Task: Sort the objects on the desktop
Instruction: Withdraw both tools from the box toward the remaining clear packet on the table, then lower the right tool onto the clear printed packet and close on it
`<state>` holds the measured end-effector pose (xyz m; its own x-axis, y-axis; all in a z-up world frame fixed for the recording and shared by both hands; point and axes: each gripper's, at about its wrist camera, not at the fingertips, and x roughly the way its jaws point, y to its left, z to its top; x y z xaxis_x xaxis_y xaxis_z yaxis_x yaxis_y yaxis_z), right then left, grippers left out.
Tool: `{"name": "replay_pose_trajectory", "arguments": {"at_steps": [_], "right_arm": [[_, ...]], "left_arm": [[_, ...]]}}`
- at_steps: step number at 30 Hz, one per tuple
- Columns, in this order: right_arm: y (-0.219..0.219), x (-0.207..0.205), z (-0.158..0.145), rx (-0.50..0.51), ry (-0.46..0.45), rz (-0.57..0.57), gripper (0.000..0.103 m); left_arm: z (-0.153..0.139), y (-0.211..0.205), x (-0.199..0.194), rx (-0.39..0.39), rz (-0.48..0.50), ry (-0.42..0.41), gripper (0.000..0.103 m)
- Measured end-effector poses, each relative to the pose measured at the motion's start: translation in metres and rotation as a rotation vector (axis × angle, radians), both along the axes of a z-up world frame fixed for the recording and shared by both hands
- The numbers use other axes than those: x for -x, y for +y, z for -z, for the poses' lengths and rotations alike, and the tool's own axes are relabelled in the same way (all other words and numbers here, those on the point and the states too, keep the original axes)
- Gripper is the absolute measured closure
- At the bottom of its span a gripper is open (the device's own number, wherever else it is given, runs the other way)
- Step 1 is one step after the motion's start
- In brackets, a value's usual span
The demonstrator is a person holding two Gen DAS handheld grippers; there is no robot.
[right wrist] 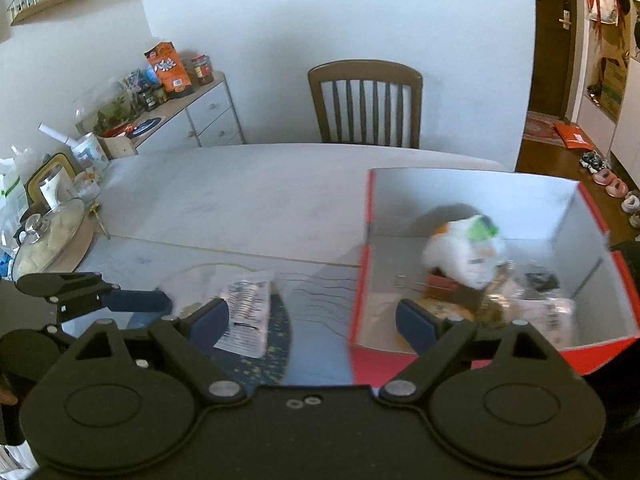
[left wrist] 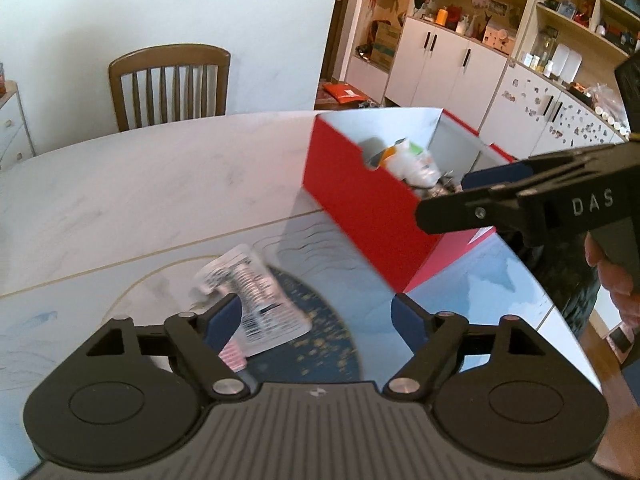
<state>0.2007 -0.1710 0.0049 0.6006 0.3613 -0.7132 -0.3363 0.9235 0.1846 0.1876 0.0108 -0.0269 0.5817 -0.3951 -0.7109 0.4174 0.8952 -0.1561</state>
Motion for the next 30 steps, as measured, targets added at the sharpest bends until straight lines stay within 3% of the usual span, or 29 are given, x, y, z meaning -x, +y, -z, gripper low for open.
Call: {"name": "replay_pose_trajectory", "arguments": {"at_steps": [9, 13, 23, 30], "right_arm": [[0.051, -0.011, 0.024, 0.031, 0.043, -0.013, 0.01], [0.07, -0.018, 0.034, 0.042, 0.058, -0.01, 0.01], [0.101, -0.039, 0.066, 0.069, 0.118, 0.0, 0.006], [0.117, -0.052, 0.086, 0.098, 0.158, 0.002, 0.006]], "left_arm": [[0.027, 0.038, -0.005, -0.018, 0.044, 0.024, 0.017], [0.04, 0.044, -0.011, -0.039, 0.103, 0.037, 0.01], [0.069, 0.047, -0.034, -0.081, 0.25, 0.034, 0.009], [0.081, 0.051, -0.05, -0.059, 0.287, 0.033, 0.009]]}}
